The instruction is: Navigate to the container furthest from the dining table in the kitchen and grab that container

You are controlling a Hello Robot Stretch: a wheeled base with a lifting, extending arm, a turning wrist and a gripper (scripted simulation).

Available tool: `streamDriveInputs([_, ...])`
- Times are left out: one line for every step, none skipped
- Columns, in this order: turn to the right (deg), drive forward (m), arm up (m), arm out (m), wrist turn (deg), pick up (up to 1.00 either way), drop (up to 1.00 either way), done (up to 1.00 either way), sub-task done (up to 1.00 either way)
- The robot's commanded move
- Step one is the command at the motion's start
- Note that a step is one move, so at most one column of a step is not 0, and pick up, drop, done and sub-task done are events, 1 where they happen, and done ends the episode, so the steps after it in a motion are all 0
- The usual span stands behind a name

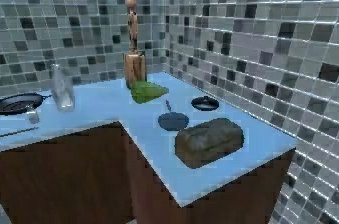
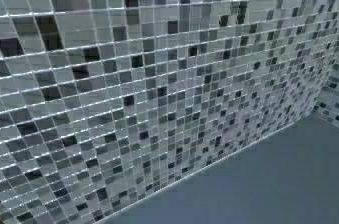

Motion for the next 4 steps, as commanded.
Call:
streamDriveInputs([-45.0, 0.00, 0.00, 0.00, 0.0, 0.00, 0.00, 0.00, 0.00])
streamDriveInputs([-30.0, 0.00, 0.00, 0.00, 0.0, 0.00, 0.00, 0.00, 0.00])
streamDriveInputs([45.0, 0.00, 0.00, 0.00, 0.0, 0.00, 0.00, 0.00, 0.00])
streamDriveInputs([45.0, 0.00, 0.00, 0.00, 0.0, 0.00, 0.00, 0.00, 0.00])
